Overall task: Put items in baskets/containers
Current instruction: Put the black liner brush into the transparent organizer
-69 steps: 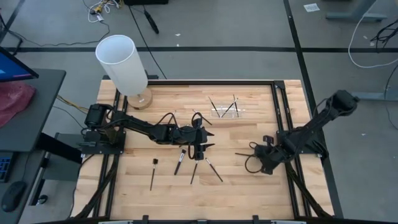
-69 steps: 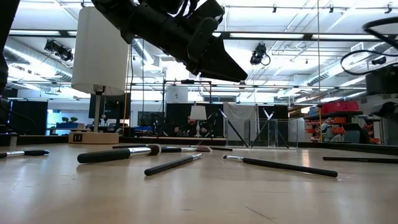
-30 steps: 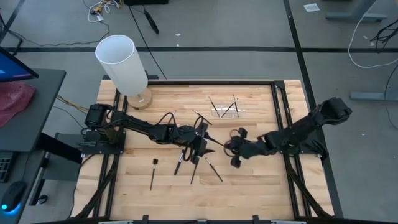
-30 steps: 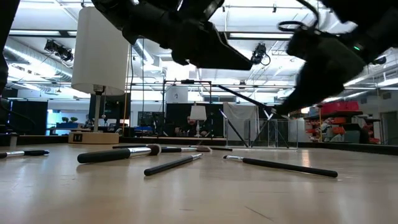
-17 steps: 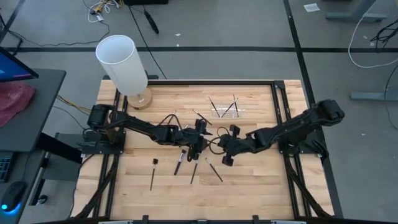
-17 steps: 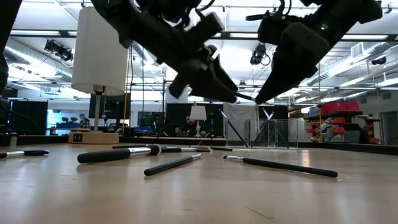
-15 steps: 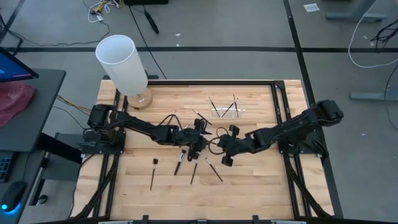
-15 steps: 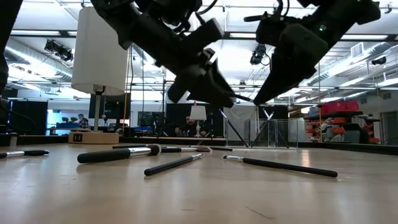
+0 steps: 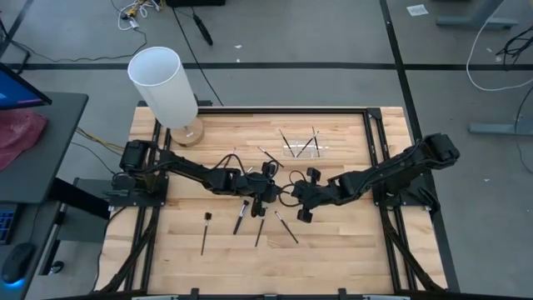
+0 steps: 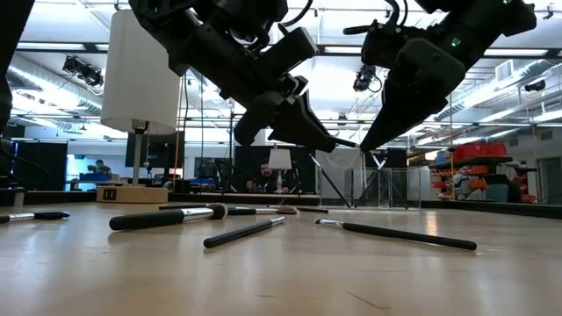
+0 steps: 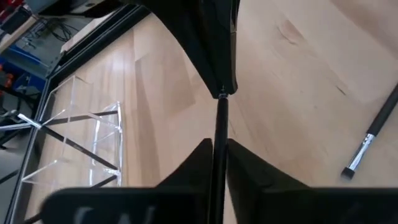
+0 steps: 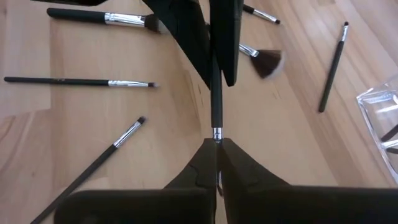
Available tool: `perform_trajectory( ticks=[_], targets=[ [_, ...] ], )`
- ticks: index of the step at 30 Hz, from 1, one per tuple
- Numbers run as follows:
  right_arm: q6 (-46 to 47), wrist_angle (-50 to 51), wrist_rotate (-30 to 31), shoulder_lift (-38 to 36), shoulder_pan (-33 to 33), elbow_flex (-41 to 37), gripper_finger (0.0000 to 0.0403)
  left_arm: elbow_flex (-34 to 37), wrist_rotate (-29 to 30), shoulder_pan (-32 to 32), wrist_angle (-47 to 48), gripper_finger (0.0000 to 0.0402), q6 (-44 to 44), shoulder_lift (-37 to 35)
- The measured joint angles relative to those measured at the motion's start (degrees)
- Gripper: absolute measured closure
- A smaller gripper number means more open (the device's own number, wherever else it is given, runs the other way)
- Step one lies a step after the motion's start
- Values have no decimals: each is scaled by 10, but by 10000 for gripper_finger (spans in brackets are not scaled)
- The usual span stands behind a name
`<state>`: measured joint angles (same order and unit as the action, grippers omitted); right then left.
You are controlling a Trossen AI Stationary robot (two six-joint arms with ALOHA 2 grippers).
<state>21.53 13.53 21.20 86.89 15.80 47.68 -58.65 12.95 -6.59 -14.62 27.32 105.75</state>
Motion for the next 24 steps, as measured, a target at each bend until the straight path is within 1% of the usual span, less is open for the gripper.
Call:
perform_trajectory(
  ticks=[2, 3, 7, 10, 13, 16, 20, 22, 24],
  targets=[
    [0, 0, 0, 0, 0, 0, 399, 0, -5, 0, 2, 385, 0, 0],
    [-1, 0, 0, 0, 0, 0, 399, 0, -5, 0, 2, 386, 0, 0],
    [-12, -1, 0, 0, 0, 0, 395, 0, -4, 0, 2, 379, -12, 0],
    [-11, 1, 1, -1, 0, 0, 378, 0, -4, 0, 1, 374, -19, 0],
    [-11, 13, 2, -13, 0, 0, 343, 0, -4, 0, 2, 386, -33, 0],
    [-6, 47, 2, -37, 0, 0, 300, 0, -4, 4, 5, 387, -45, 0],
    [42, 121, 3, -84, 8, 0, 246, 0, -4, 13, 6, 383, -64, 0],
    [73, 154, 5, -101, 19, 0, 226, 0, -10, 18, 6, 381, -74, 0],
    [97, 160, 9, -111, 33, -10, 214, 0, -26, 24, 0, 384, -86, 0]
  ],
)
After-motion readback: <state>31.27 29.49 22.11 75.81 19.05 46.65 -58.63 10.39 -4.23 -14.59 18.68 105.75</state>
